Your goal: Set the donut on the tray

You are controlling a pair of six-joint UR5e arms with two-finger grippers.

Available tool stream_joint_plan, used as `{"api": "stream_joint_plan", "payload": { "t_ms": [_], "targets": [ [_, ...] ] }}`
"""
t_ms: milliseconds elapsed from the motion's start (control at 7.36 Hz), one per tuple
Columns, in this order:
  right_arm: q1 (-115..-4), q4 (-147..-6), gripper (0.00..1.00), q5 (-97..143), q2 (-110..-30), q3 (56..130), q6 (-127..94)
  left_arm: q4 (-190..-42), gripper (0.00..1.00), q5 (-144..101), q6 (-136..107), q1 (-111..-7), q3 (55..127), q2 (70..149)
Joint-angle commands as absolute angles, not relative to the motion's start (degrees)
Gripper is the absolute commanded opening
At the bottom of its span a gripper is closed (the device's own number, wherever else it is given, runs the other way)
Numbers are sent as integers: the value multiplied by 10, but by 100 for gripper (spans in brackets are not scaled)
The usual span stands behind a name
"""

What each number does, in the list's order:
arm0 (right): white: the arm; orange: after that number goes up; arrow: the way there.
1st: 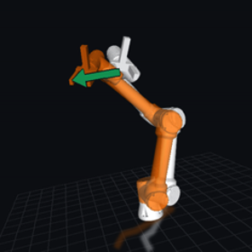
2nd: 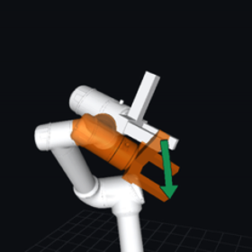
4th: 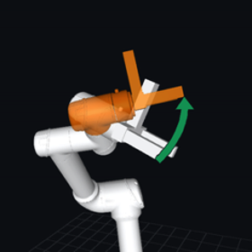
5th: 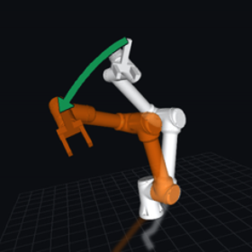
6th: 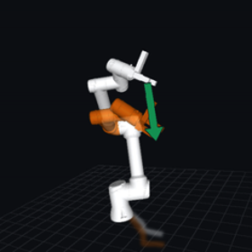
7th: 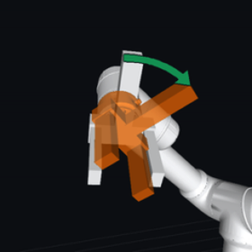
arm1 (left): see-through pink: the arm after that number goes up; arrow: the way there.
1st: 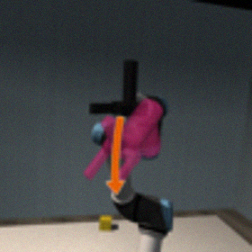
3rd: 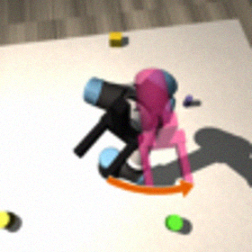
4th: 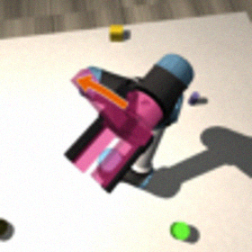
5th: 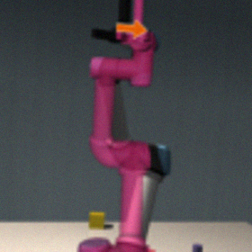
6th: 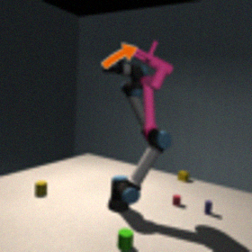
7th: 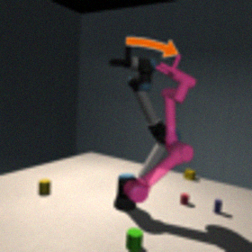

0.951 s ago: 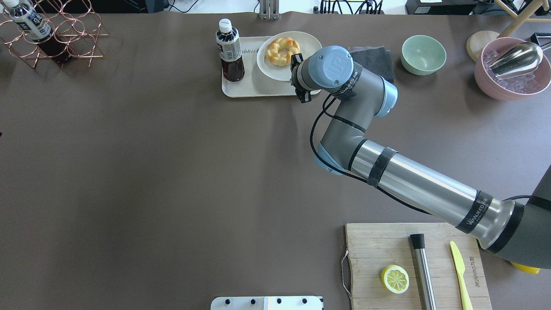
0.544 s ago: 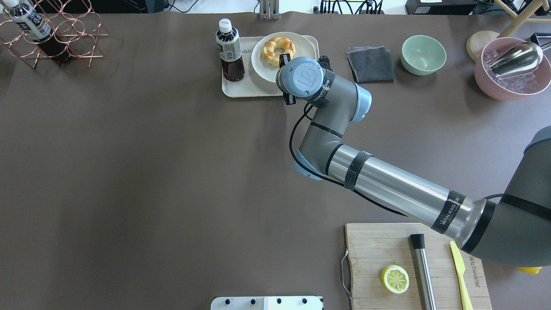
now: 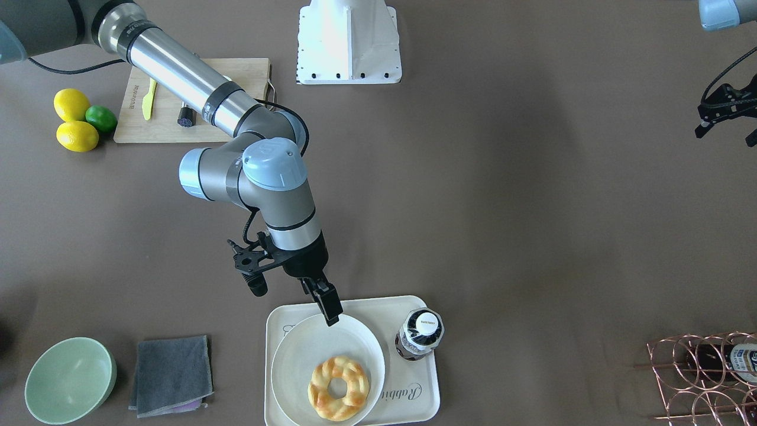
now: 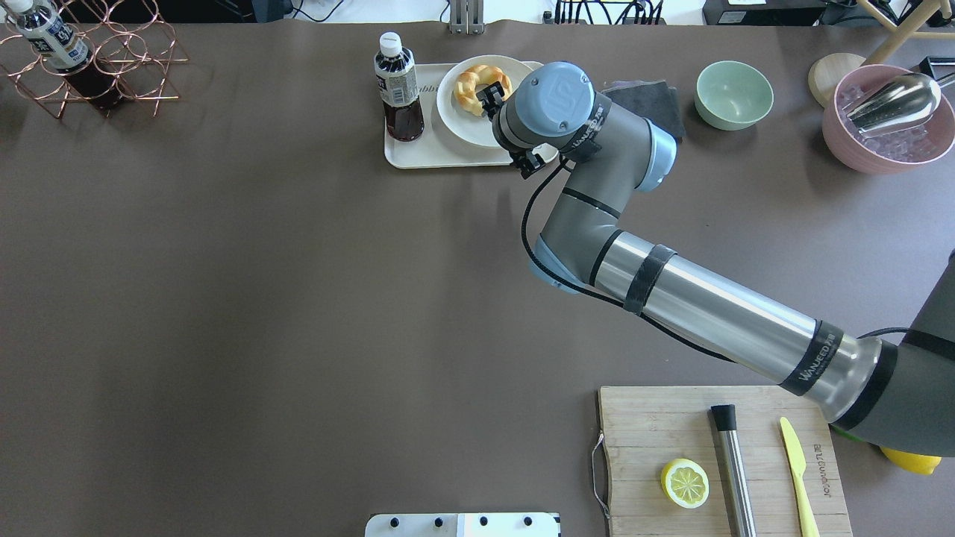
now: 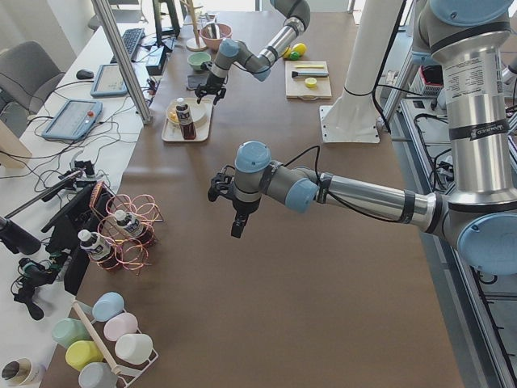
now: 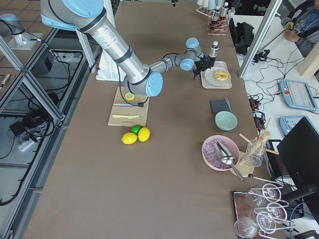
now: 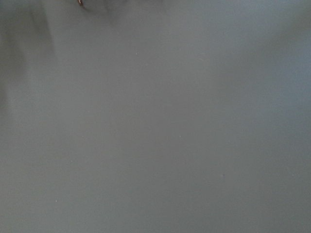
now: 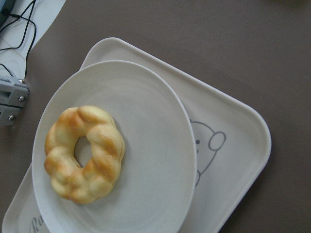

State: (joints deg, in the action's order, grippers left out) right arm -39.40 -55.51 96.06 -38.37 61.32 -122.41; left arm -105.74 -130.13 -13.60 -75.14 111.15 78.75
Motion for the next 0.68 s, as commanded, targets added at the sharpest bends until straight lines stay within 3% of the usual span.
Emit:
{"api": "stream_joint_plan", "payload": {
  "t_ms": [0, 272, 544],
  "targets": [
    [-439, -700, 100, 1075, -482, 786, -997, -1056, 97, -1302, -114, -758, 1103, 783],
    [-479, -740, 100, 1145, -641, 944, -754, -1030, 97, -1302, -71, -760, 1099, 786],
    [-564, -739, 100, 1217, -773, 1019, -562, -984, 97, -1303, -23, -785, 1099, 789]
  ]
}}
